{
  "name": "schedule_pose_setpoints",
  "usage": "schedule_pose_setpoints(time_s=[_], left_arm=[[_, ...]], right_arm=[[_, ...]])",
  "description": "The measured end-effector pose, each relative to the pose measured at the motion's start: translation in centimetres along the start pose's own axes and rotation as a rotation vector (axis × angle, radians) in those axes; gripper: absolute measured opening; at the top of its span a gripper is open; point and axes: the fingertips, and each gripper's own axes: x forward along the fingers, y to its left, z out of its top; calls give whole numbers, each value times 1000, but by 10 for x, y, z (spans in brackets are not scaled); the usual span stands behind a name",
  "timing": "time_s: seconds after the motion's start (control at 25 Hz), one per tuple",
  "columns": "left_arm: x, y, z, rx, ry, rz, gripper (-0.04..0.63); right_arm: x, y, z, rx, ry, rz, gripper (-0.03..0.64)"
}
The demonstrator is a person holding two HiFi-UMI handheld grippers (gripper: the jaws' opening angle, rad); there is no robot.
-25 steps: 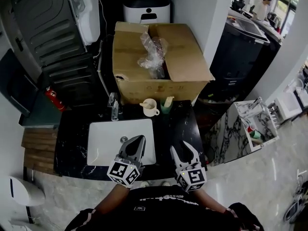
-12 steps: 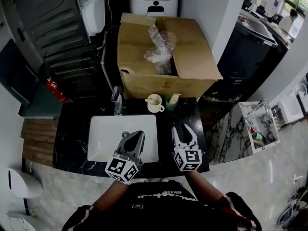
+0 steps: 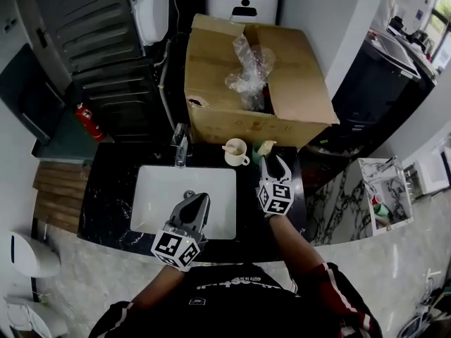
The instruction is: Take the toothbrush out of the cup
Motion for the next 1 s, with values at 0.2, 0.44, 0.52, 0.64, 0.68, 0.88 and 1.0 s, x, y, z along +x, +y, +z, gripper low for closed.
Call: schedule_pose_setpoints(time_s=[0.2,0.44,0.52,0.64,0.68,0.88,1.0], left_arm=[[-2,6,0,5,6,14,15],[6,10,2,-5,9,12,15],[9,12,2,-10,7,9,15],[12,13,2,-21,5,4,15],[13,14,2,-22,5,3,15],[15,15,3,-19,-2,-4,15],[15,18,4,-19,-4,2,15]], right_arm=[[33,-11,-22,-36,81,-16,174],[44,-22,-32,-60,120,-28,119],[46,-22,-32,-74,124,-20,106],[47,-19,-29,-99,120,-3,62],[47,-19,-29,-107,118,-2,53],[48,-15,-16,-151,81,6,41],[47,-10,-2,-187,54,15,40]])
